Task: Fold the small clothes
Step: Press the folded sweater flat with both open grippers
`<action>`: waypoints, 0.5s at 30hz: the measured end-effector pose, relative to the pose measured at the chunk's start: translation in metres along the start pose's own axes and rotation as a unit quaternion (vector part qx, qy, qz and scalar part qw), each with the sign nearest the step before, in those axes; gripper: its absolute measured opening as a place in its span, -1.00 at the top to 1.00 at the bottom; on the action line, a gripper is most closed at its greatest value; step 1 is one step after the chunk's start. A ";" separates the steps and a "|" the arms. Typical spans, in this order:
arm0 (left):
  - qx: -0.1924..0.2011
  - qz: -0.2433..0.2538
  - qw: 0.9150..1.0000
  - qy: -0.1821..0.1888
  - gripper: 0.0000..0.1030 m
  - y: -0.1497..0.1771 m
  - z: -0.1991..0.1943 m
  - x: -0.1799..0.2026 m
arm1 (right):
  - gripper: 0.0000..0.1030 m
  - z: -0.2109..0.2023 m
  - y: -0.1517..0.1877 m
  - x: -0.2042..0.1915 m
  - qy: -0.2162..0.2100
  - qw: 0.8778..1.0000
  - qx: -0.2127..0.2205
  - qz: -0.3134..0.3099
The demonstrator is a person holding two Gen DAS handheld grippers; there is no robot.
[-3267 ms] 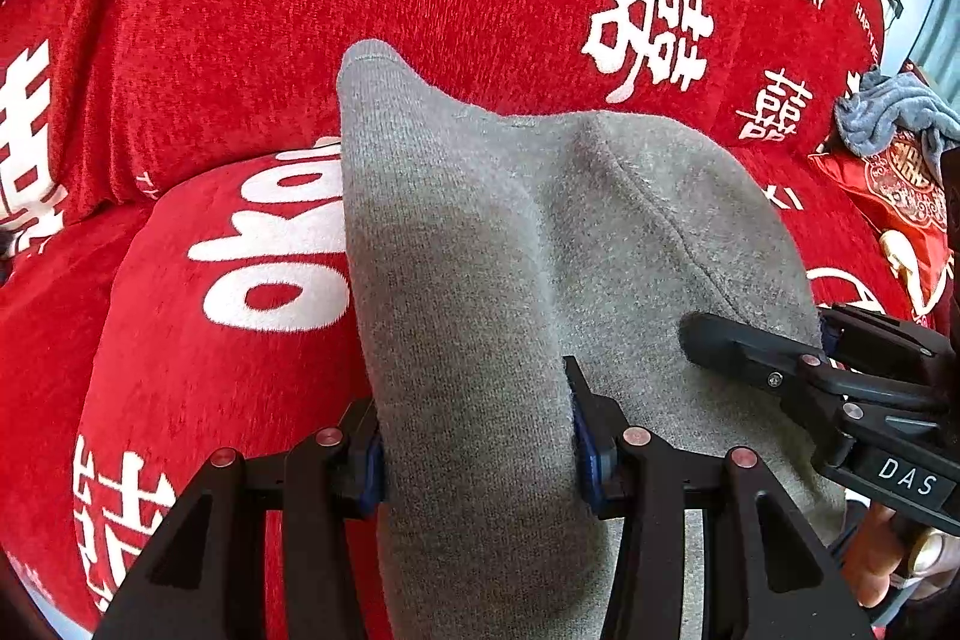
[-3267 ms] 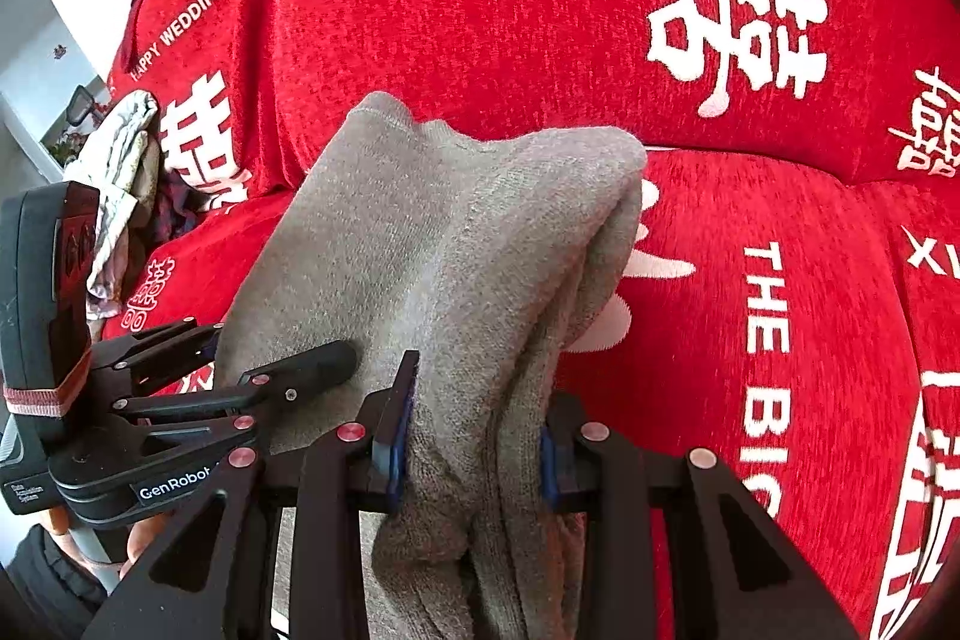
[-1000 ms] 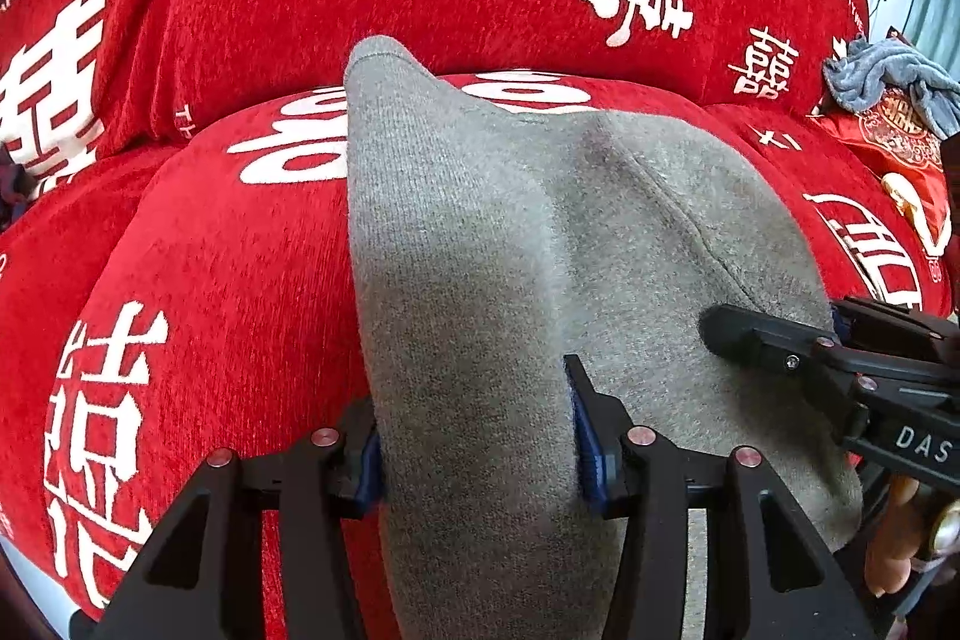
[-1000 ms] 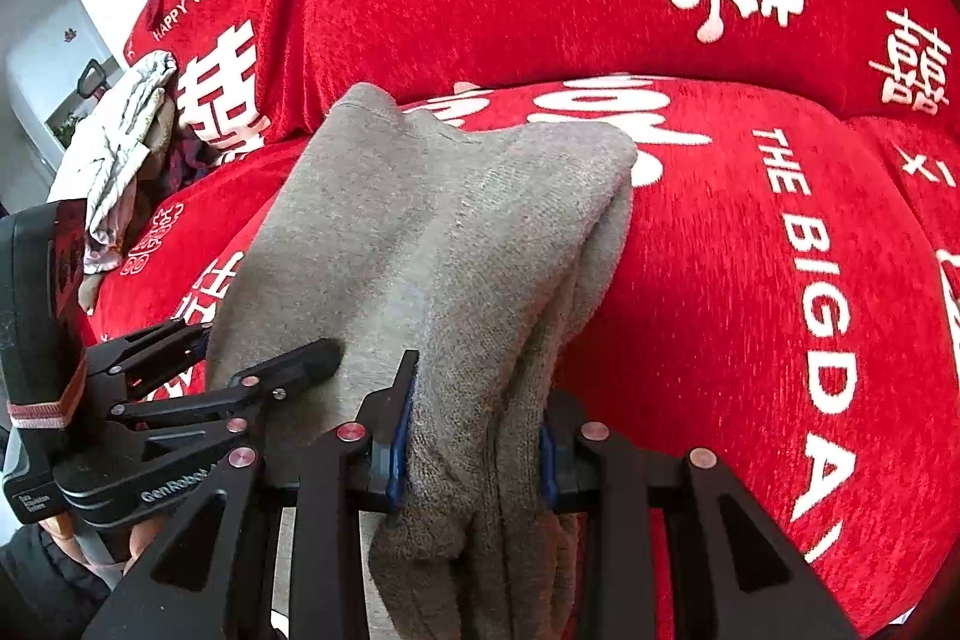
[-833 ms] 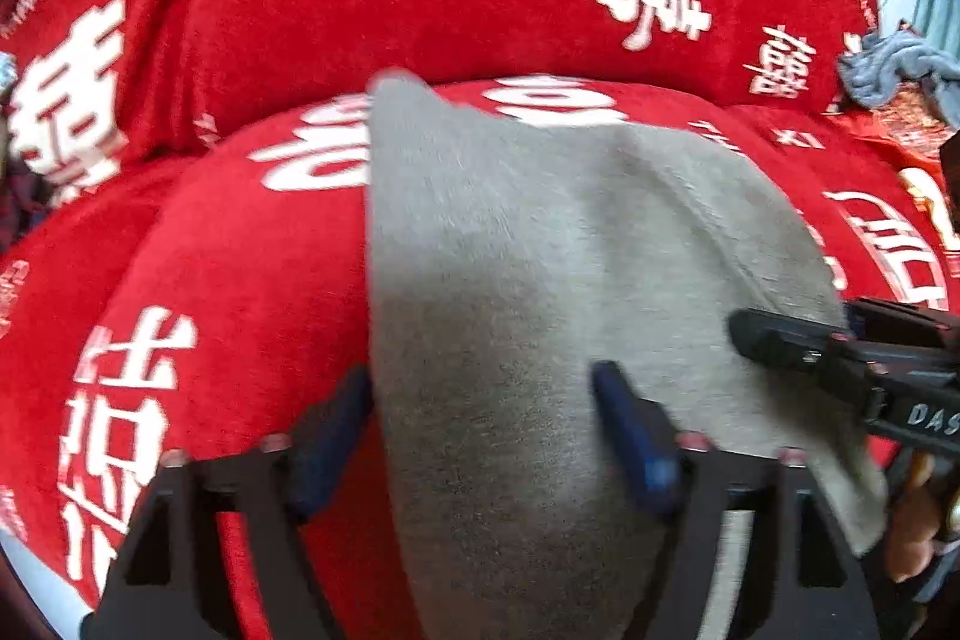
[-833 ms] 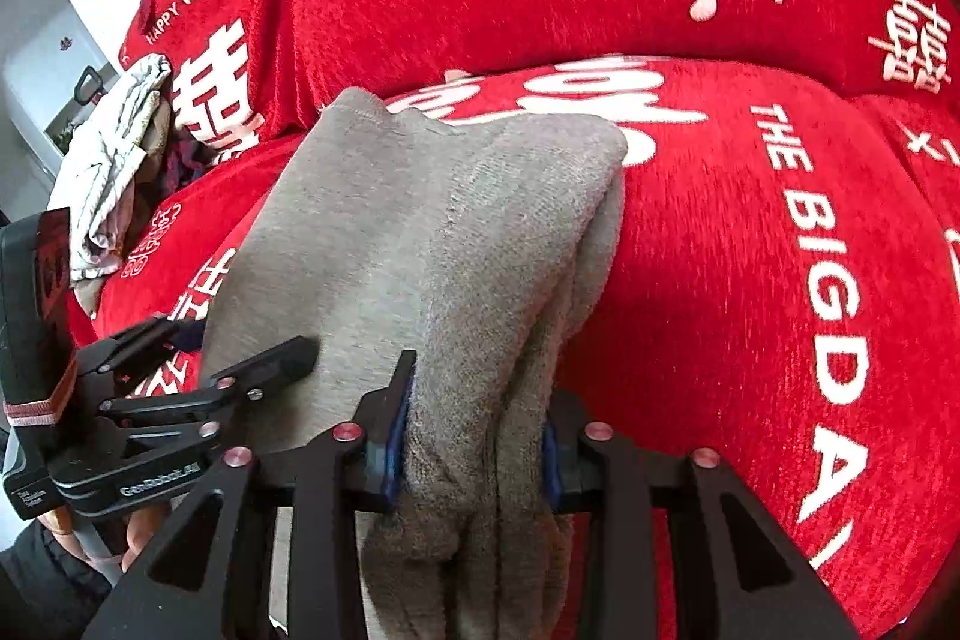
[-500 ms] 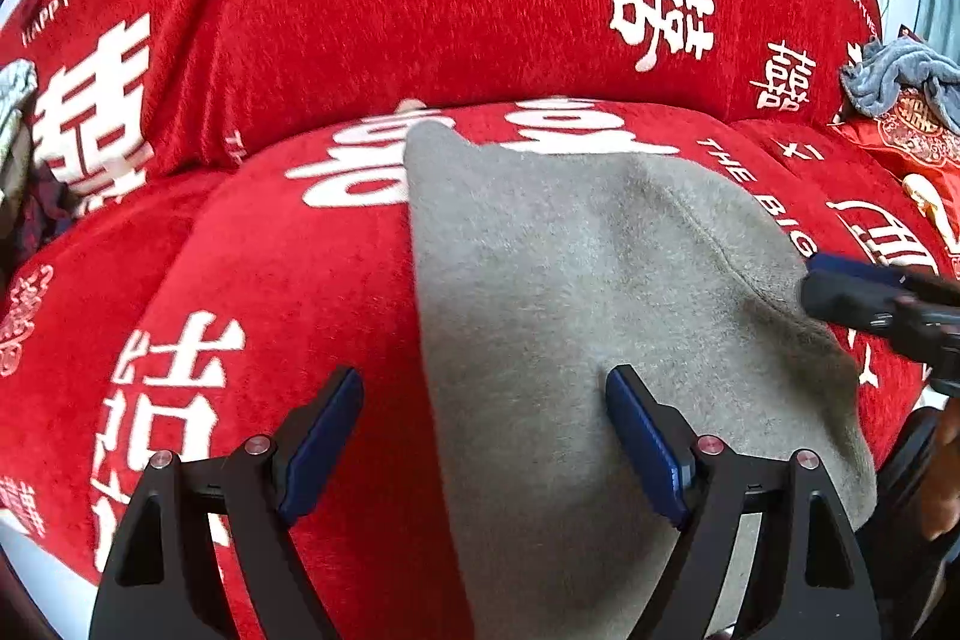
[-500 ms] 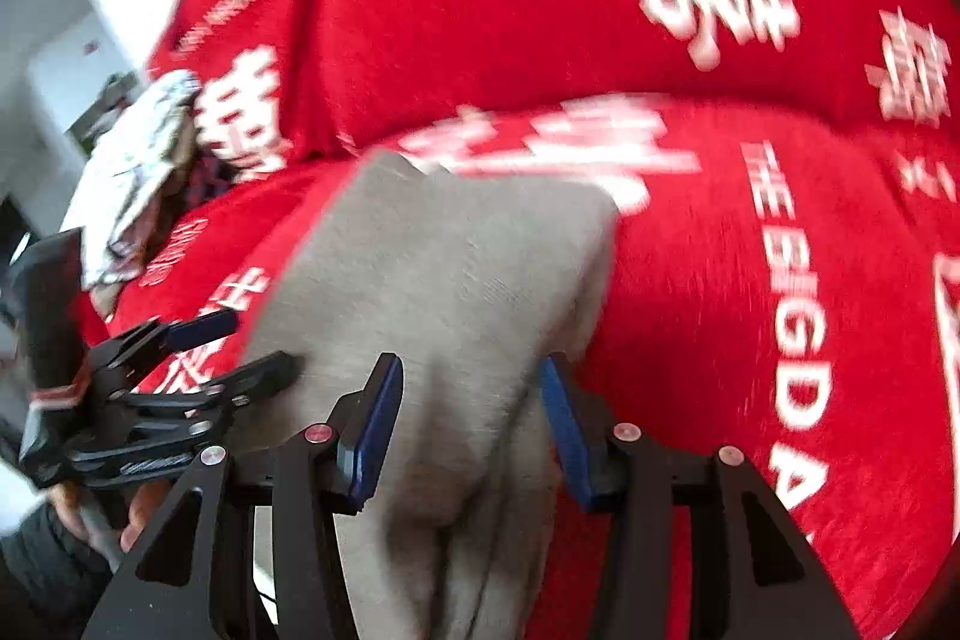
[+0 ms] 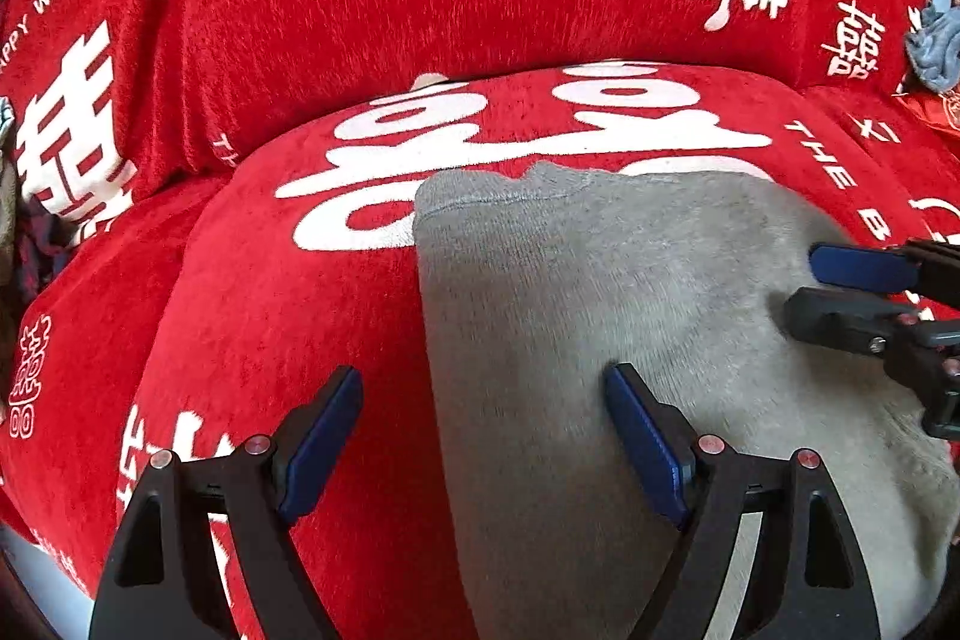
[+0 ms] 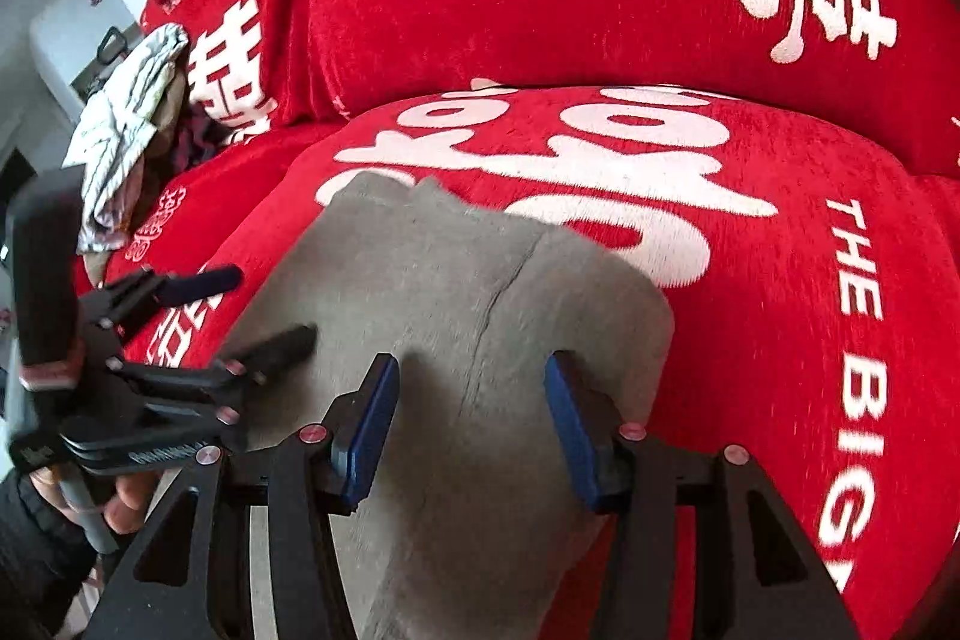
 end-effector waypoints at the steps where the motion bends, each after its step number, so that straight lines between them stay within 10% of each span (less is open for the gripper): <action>1: -0.003 -0.005 1.000 0.002 -0.63 -0.001 0.001 -0.001 | -0.06 -0.002 0.000 0.000 0.001 1.000 -0.002 0.000; 15: 0.051 0.021 0.998 0.021 -0.63 0.064 -0.083 0.008 | -0.06 -0.074 0.090 -0.065 -0.035 0.991 0.019 -0.127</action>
Point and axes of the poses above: each gripper's, at about its wrist camera, not at the fingertips, and z roughly the way its jaws point, x to its right, y to its underside, the point moved 7 cm from there along z, roughly the way its jaws point, and after that the axes turned 4 degrees about x, right-handed, at the moved point
